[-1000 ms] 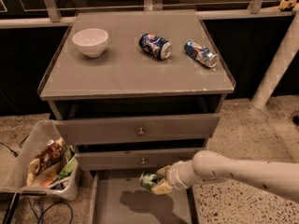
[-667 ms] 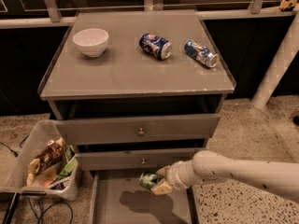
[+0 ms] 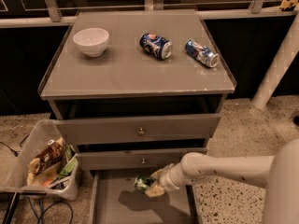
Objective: Place green can into bottom drawer
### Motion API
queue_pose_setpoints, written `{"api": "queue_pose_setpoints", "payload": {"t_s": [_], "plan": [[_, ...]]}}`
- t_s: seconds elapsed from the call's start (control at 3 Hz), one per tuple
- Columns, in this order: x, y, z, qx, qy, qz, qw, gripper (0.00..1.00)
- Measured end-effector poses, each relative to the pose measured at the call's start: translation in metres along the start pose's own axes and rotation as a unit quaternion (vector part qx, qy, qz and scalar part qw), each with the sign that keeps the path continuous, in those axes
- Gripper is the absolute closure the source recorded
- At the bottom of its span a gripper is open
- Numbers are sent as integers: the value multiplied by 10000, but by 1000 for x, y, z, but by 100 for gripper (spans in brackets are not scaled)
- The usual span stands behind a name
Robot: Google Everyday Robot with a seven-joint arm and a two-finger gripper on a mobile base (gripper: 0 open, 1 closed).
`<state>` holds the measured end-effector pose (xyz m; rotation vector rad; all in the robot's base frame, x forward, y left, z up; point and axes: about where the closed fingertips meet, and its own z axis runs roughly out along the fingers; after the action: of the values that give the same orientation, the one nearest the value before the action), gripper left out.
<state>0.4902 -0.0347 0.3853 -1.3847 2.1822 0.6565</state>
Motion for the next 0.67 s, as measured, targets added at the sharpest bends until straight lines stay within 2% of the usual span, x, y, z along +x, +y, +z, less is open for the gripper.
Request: {"api": "queue_pose_setpoints", "payload": {"t_s": [0.33,0.67], "plan": [[33,-10,47,26,112,212,9997,100],[62,-14,81,102,10,256,9996,100]]}}
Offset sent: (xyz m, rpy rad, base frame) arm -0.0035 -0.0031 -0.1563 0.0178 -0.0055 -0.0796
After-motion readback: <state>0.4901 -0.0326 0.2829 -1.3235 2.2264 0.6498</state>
